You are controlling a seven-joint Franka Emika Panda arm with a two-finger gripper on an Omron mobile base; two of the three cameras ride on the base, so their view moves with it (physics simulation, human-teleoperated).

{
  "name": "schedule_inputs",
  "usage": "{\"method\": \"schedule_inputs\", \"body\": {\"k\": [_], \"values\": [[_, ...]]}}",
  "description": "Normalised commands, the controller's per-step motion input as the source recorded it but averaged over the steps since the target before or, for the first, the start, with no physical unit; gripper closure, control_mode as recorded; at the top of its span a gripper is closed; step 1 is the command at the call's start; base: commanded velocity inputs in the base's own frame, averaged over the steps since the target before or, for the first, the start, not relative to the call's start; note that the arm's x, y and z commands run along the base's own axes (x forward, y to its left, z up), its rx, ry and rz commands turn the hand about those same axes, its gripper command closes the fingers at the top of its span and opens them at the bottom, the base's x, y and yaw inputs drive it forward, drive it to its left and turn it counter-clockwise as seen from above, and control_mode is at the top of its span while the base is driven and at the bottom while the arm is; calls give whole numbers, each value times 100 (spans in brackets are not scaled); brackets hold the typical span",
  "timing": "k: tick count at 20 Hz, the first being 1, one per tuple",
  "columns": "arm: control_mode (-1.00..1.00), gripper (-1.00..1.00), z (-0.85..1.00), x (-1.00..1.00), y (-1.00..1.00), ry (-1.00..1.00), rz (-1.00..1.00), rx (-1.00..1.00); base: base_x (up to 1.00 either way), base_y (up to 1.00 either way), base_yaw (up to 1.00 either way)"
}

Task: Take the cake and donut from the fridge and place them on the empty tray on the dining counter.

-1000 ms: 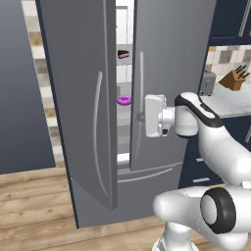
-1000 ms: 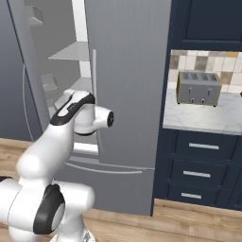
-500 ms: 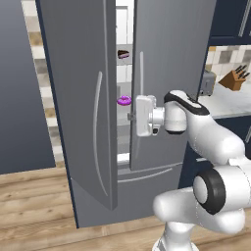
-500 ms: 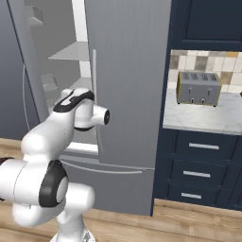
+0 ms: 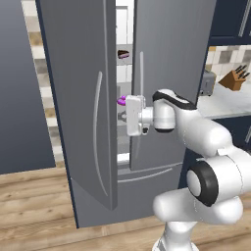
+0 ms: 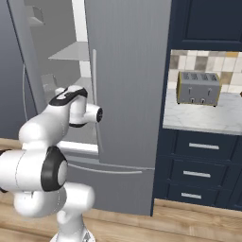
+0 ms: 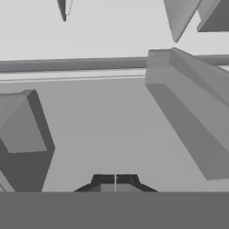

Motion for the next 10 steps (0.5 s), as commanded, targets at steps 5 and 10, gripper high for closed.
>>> {"method": "schedule_inputs", "body": {"k": [5, 10], "values": [[-100, 100, -6, 23, 27, 0, 0, 1, 0, 0, 0], [-100, 100, -6, 26, 14, 0, 0, 3, 0, 0, 0]]}}
